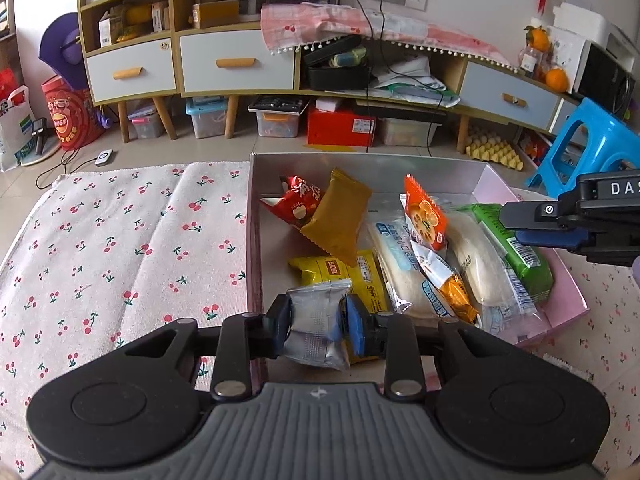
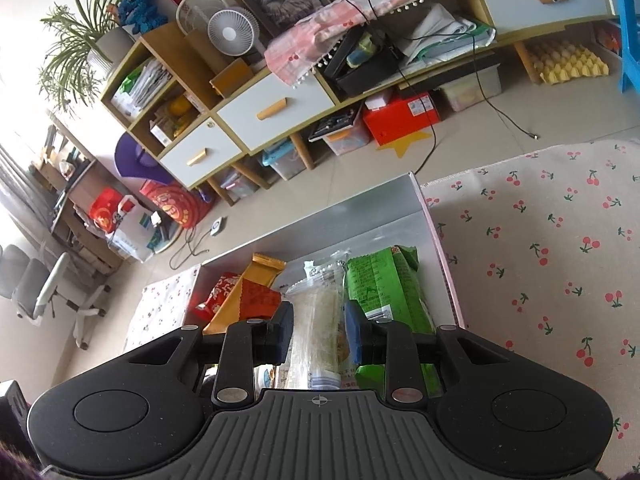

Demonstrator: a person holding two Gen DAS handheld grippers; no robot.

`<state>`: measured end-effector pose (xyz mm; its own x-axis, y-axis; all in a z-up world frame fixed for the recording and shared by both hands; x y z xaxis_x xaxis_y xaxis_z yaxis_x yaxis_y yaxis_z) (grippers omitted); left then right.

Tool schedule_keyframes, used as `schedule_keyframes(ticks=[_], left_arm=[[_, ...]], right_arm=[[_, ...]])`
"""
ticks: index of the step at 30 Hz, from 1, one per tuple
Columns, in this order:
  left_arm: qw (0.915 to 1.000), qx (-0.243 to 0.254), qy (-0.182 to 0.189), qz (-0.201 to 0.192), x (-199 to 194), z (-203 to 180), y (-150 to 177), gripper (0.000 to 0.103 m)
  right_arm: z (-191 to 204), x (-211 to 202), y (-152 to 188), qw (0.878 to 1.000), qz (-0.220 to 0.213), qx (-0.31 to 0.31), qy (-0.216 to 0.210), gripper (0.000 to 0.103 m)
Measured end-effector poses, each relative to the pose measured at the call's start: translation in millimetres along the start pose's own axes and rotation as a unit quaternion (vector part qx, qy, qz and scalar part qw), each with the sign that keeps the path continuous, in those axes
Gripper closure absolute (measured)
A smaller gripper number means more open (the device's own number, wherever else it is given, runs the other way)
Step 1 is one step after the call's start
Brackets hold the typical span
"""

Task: Organize snacks
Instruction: 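Carry both held packs over the pink box and lower them in, then open both grippers and move them back over the loose snacks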

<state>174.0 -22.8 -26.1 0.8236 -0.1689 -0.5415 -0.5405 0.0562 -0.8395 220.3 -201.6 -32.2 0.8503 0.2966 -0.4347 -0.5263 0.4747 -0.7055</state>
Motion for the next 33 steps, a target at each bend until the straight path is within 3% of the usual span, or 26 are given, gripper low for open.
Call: schedule_keyframes(ticks=[3, 8, 11, 16, 18, 22, 24, 33], left_arm=[[1.0000, 0.002, 0.002, 0.001, 0.2, -2.6, 0.8, 0.070], [1.0000, 0.001, 0.003, -0.006, -3.9, -3.7, -2.8, 0.050], [0.9999, -0.004, 0.009, -0.006, -6.8, -5.0, -3.9, 0.041], [0.9998, -0.004, 0.016, -0.009, -15.1, -8.0, -4.6, 0.031], [0.9998, 0.000, 0.015, -0.013, -20.1, -9.8, -6.5, 0.026], [0.9997, 0.000, 0.015, -0.021, -30.3, -12.7, -10.6, 0.010], [0.9997, 0.003, 0.013, -0.021, -34.4, -15.0, -12.1, 0.007], [0.9992, 0.035, -0.011, 0.017, -55.2, -21.5, -3.3, 0.001]], right_arm=[[-0.8, -1.0, -0.8, 1.000, 0.001, 0.001, 0.003, 0.071], [-1.7, -3.2, -2.2, 1.000, 0.006, 0.002, 0.004, 0.069], [-1.8, -5.8, -3.8, 1.000, 0.007, 0.005, 0.006, 0.053], [3.8, -14.3, -6.8, 1.000, 0.006, 0.003, 0.006, 0.048], [7.2, -19.7, -7.8, 1.000, 0.007, -0.006, 0.010, 0.037], [14.4, -39.6, -10.0, 0.999, -0.001, -0.024, 0.022, 0.026], [16.7, -48.2, -8.8, 0.999, 0.001, -0.026, 0.027, 0.019], [23.9, -74.3, 5.6, 0.996, 0.025, -0.045, 0.079, 0.018]])
Point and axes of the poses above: each gripper's, at about its wrist camera, not at the fingertips, and x roughly the way its jaws point, z to its left, y to its underside, the point moved 3 cm from there along x, roughly the way its jaws point, and after that the axes turned 14 degrees about -z, right-handed, at the moved point
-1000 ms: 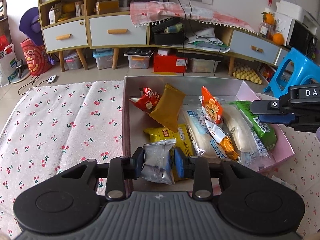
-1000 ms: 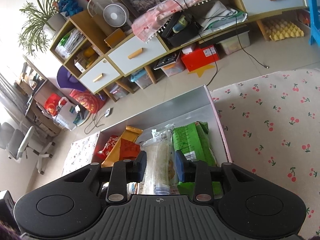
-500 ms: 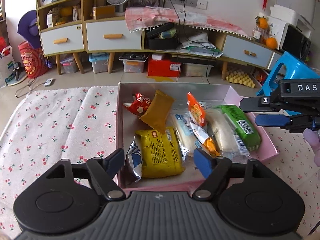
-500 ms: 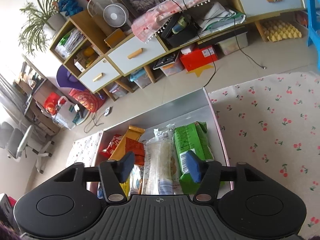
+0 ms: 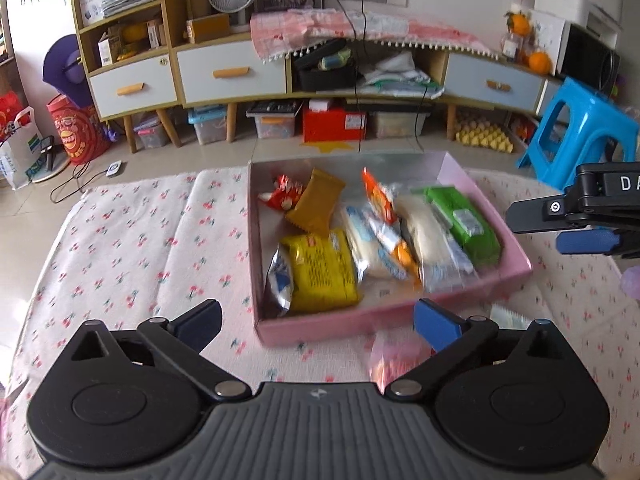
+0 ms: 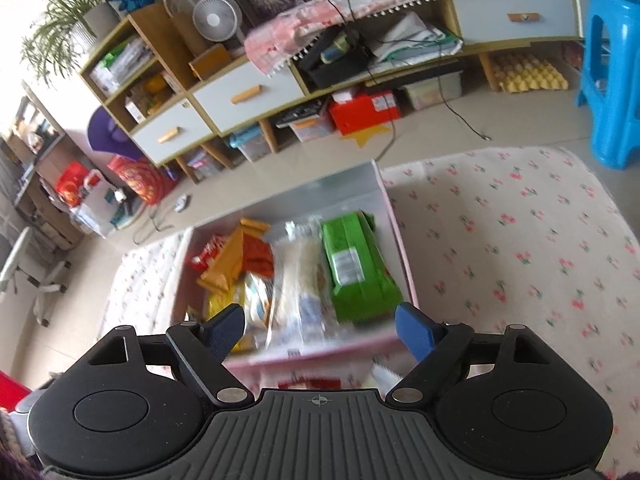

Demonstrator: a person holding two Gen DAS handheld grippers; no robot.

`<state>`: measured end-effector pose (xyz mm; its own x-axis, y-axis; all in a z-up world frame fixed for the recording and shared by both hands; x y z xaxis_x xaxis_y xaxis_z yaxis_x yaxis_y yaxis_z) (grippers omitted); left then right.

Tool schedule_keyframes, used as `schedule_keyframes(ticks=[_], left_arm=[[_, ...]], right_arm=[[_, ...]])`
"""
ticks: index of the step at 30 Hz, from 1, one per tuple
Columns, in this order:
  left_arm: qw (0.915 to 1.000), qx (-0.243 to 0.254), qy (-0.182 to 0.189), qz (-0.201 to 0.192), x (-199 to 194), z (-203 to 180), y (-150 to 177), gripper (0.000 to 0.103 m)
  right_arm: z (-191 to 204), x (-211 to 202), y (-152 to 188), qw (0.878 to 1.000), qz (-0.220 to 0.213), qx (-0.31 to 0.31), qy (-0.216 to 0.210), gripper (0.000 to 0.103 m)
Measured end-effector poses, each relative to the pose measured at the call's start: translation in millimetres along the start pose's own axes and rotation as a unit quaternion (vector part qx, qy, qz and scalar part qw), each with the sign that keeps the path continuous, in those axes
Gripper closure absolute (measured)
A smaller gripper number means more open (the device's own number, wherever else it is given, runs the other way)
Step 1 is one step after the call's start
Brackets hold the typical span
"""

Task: Organize snacks
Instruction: 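Open both grippers and move them back over the loose snacks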

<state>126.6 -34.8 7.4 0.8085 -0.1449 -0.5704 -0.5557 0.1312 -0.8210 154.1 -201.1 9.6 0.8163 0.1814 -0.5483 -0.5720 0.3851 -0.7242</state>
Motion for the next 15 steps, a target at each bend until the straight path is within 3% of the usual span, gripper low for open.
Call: schedule_keyframes(ticks=[10, 15], left_arm=[[0.9980, -0.018, 0.002, 0.060, -7.0, -4.1, 33.9, 0.001], [0.9969, -0.016, 0.013, 0.076, -8.6, -10.4, 38.9, 0.002]], right_arm=[[-16.4, -19.3, 39.8, 0.998, 0.032, -0.009, 0.061, 0.014], [-25.6, -13.4, 54.6, 0.993, 0.073, -0.002, 0.091, 0.014]])
Point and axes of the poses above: each gripper's, at about its wrist camera, not at the fingertips, and x roughly the way its jaws point, z to its left, y to its underside, the point moved 3 cm from there along x, roughly the way its jaws point, and after that the axes turned 14 degrees about -z, right-handed, at the moved point
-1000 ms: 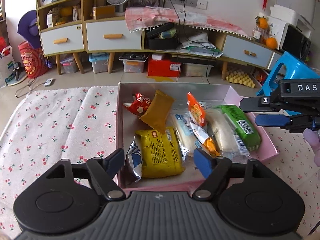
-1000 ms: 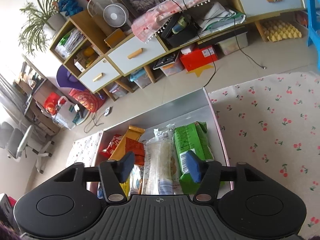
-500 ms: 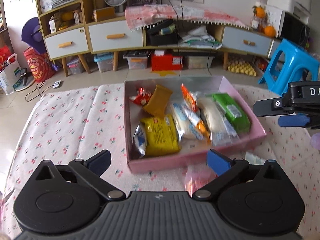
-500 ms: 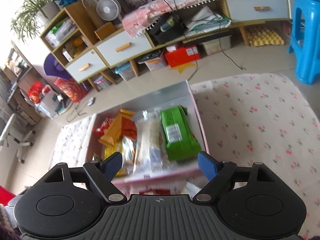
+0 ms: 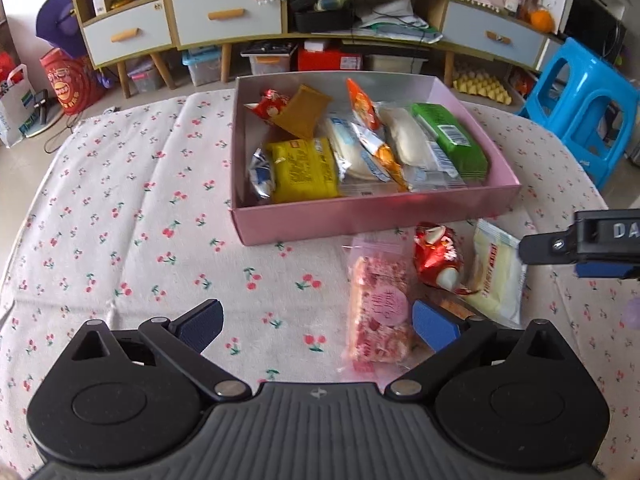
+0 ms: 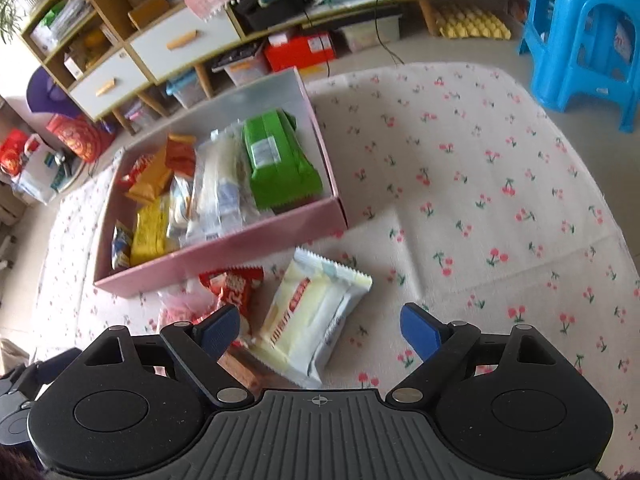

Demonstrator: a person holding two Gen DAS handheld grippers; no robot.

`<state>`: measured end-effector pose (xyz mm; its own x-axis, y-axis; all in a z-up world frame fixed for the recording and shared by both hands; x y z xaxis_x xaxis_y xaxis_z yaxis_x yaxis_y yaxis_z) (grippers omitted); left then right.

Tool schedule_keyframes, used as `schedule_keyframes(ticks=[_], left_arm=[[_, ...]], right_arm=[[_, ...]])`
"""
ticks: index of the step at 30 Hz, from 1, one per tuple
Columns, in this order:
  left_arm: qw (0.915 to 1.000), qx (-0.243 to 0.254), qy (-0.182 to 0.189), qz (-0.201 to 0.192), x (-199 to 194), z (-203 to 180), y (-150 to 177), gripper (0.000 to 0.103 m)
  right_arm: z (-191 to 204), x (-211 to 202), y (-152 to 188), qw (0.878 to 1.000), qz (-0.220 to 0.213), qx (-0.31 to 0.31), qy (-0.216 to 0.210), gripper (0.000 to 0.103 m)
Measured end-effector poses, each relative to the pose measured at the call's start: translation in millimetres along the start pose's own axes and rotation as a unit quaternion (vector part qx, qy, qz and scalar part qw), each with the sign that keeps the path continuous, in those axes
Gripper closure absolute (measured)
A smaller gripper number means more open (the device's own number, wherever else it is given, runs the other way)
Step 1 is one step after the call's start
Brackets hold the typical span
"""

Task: Organize snacks
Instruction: 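Open both grippers and move them back over the loose snacks, then grasp the pink-labelled pastry pack with the left gripper while the right grasps the white-yellow pack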

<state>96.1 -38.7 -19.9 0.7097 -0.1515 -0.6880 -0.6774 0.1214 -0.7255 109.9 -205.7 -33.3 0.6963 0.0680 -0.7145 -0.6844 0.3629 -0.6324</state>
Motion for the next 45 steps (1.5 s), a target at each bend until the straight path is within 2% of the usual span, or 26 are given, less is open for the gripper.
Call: schedule_keyframes(ticks=[3, 6, 10, 13, 19, 21, 23, 25, 35, 39, 40, 43, 45], left_arm=[[0.9998, -0.013, 0.011, 0.005, 0.2, -4.9, 3.8, 0.002], [0.9998, -0.009, 0.013, 0.009, 4.9, -11.4, 6.4, 0.007], [0.9999, 0.001, 0.007, 0.011, 11.5, -16.9, 8.5, 0.023], [0.9999, 0.005, 0.003, 0.009, 14.7, -17.2, 9.8, 0.034], [0.9997, 0.004, 0.019, 0.014, 18.5, -17.6, 11.4, 0.046], [0.9996, 0.008, 0.026, 0.013, 19.4, -17.3, 11.8, 0.053], [0.9993, 0.009, 0.032, 0.015, 19.9, -16.6, 12.5, 0.065], [0.9992, 0.012, 0.034, 0.017, 18.4, -14.5, 13.9, 0.069], [0.9983, 0.050, 0.028, 0.005, 2.4, 8.1, 20.8, 0.072], [0.9974, 0.061, 0.036, -0.011, -4.5, 19.0, 26.1, 0.070], [0.9971, 0.062, 0.041, -0.020, -6.5, 20.6, 26.3, 0.068], [0.9955, 0.070, 0.048, -0.042, -11.6, 23.3, 27.4, 0.050], [0.9945, 0.073, 0.056, -0.050, -12.6, 23.2, 29.7, 0.049]], right_arm=[[-0.8, -0.4, 3.9, 1.000, 0.003, 0.001, -0.003, 0.014], [-0.2, 4.5, 5.4, 1.000, 0.005, 0.000, 0.005, 0.014], [0.4, 16.5, 7.5, 1.000, 0.006, 0.002, 0.012, 0.014], [2.9, 26.4, 9.4, 0.999, -0.002, -0.020, 0.029, 0.014], [12.2, 42.9, 13.0, 0.998, -0.011, -0.054, 0.037, 0.014], [15.8, 48.3, 15.2, 0.997, -0.010, -0.063, 0.039, 0.014], [18.8, 51.7, 17.2, 0.996, -0.009, -0.075, 0.044, 0.014], [21.5, 51.9, 19.3, 0.994, -0.010, -0.096, 0.048, 0.014], [1.3, 40.3, 24.9, 0.987, 0.000, -0.156, 0.033, 0.014], [-12.1, 31.7, 27.3, 0.983, -0.004, -0.181, 0.020, 0.014], [-15.5, 28.9, 27.7, 0.983, -0.006, -0.182, 0.014, 0.014], [-22.6, 21.7, 28.0, 0.984, -0.014, -0.178, -0.006, 0.014], [-24.1, 18.9, 29.2, 0.984, -0.019, -0.174, -0.018, 0.014]])
Point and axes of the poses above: each gripper's, at about its wrist camera, not at the fingertips, and x roughly the way its jaws point, z to its left, y to its underside, the point moved 3 cm from there along x, roughly the way its jaws point, and after that the axes turned 14 degrees about -z, right-handed, at the moved point
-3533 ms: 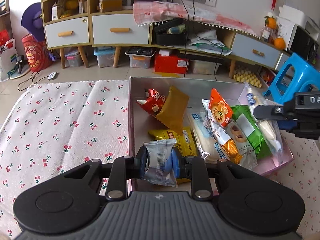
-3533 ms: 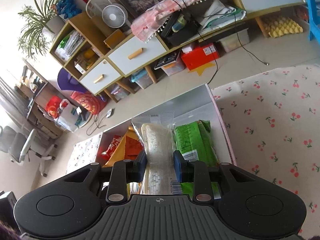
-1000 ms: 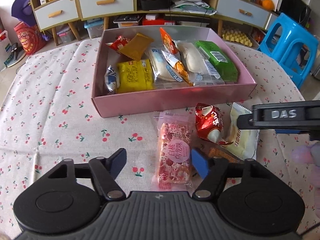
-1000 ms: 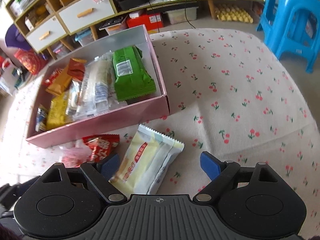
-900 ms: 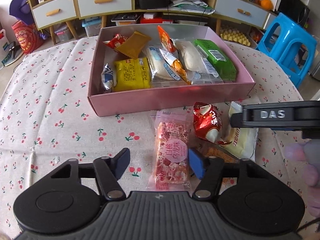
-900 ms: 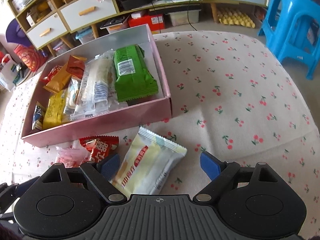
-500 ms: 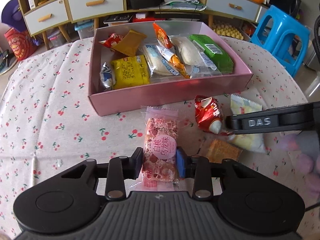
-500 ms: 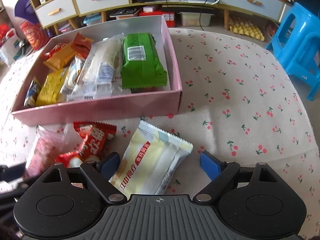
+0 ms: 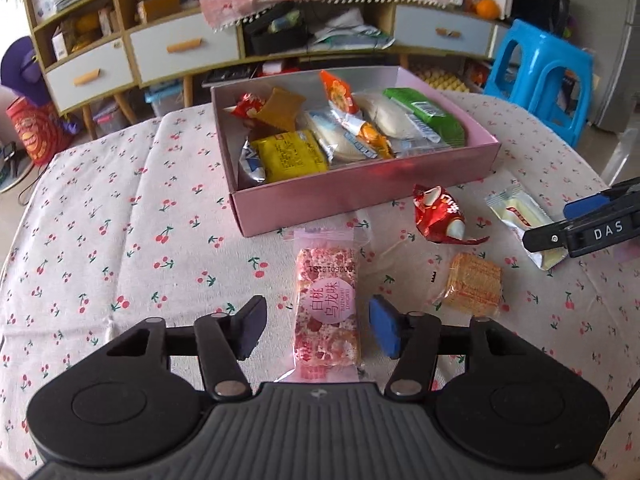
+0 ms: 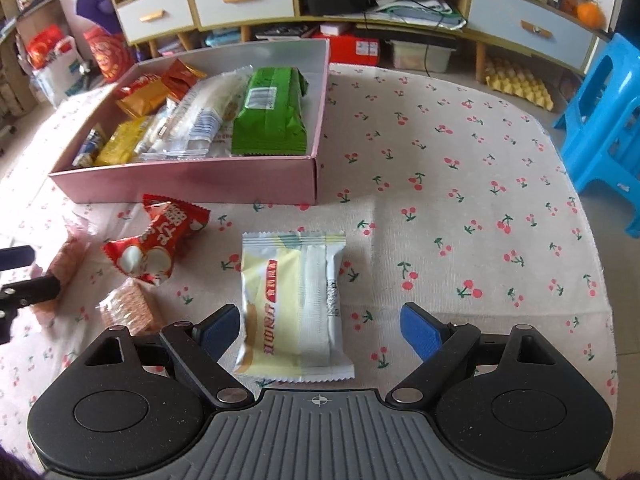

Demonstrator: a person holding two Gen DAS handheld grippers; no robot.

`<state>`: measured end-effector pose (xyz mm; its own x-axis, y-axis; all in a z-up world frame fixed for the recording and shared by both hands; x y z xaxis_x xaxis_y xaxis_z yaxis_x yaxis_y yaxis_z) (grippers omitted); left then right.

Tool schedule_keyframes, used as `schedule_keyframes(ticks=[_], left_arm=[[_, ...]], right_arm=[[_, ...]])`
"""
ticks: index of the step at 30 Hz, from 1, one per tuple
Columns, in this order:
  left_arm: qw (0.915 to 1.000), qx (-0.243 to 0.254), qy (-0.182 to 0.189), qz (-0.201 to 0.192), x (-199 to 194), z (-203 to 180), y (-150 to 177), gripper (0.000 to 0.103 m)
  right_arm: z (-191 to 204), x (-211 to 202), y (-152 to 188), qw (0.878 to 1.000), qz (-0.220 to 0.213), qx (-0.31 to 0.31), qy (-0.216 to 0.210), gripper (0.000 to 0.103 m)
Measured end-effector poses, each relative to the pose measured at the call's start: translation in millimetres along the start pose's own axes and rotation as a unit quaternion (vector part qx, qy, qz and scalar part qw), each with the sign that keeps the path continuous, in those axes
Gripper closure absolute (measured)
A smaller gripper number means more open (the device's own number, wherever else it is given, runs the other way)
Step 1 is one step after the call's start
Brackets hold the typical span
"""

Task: Organize snacks
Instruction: 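Grasp the pink-labelled pastry pack with the left gripper while the right grasps the white-yellow pack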

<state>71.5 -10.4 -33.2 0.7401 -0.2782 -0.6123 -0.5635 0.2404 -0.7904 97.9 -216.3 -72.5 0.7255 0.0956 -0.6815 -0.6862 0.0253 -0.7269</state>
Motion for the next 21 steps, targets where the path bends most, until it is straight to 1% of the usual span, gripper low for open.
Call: schedule_keyframes(ticks=[4, 6, 10, 13, 16, 18, 19, 21], left_arm=[[0.9999, -0.006, 0.014, 0.003, 6.4, -0.5, 5.0, 0.049], [0.9998, -0.008, 0.017, 0.002, 9.7, -0.8, 7.2, 0.049], [0.9998, -0.007, 0.016, 0.000, 12.8, -3.3, 9.6, 0.051], [0.9999, 0.002, 0.016, -0.003, 12.8, -6.9, 9.3, 0.053], [0.9998, 0.007, 0.016, -0.005, 12.5, -9.2, 8.9, 0.055], [0.9998, 0.011, 0.016, -0.005, 12.4, -10.3, 8.5, 0.057], [0.9998, 0.011, 0.017, -0.005, 12.5, -11.0, 8.2, 0.060], [0.9998, 0.012, 0.017, -0.003, 11.9, -12.0, 7.7, 0.062]], right_arm=[[5.8, -0.8, 1.1, 1.000, -0.012, -0.005, -0.012, 0.015], [10.5, 1.5, 1.8, 1.000, -0.012, -0.009, -0.017, 0.017], [17.3, 6.3, 5.7, 1.000, -0.009, -0.022, -0.011, 0.017], [19.4, 7.7, 6.8, 0.999, -0.013, -0.032, -0.004, 0.020], [18.9, 6.6, 6.5, 0.999, -0.019, -0.030, -0.002, 0.028], [18.6, 5.6, 5.6, 0.999, -0.021, -0.028, -0.002, 0.036], [18.7, 5.4, 5.2, 0.999, -0.021, -0.028, -0.002, 0.037], [19.2, 4.5, 4.7, 0.999, -0.022, -0.028, -0.003, 0.047]])
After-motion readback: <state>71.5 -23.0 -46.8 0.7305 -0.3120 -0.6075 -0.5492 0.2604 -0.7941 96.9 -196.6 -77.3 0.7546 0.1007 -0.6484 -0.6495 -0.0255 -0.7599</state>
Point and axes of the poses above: each gripper's, at about its wrist camera, not at the fingertips, and x roughly the way its jaws point, z to its left, y to its underside, the point moved 3 cm from there along x, roughly the way its jaws point, and after that the axes turned 14 degrees about -z, right-handed, at the moved point
